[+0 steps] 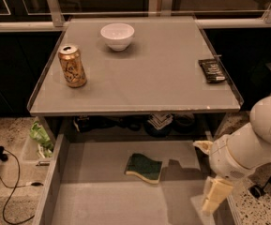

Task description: Pick sponge from top drawer and place on counter

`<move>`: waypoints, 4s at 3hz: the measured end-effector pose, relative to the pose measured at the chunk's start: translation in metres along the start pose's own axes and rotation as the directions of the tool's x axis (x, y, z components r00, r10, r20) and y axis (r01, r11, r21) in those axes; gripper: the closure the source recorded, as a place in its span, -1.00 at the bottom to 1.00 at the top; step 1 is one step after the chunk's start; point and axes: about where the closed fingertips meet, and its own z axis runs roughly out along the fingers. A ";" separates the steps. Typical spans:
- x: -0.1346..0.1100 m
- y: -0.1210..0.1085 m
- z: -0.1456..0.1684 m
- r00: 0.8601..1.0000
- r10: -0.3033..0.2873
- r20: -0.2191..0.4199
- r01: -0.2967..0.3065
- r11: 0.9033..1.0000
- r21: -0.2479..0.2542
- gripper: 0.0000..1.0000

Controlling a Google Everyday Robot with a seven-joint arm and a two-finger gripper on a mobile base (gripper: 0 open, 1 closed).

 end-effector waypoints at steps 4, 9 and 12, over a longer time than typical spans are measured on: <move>-0.040 -0.025 0.075 0.958 -0.036 0.285 0.030 0.999 0.026 -1.00; -0.070 -0.057 0.163 0.913 0.082 0.399 -0.105 0.994 0.037 -1.00; -0.070 -0.057 0.163 0.913 0.082 0.399 -0.105 0.994 0.037 0.31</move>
Offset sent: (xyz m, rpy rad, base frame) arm 0.0234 0.0168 -0.0278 0.1082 -0.0549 -0.0022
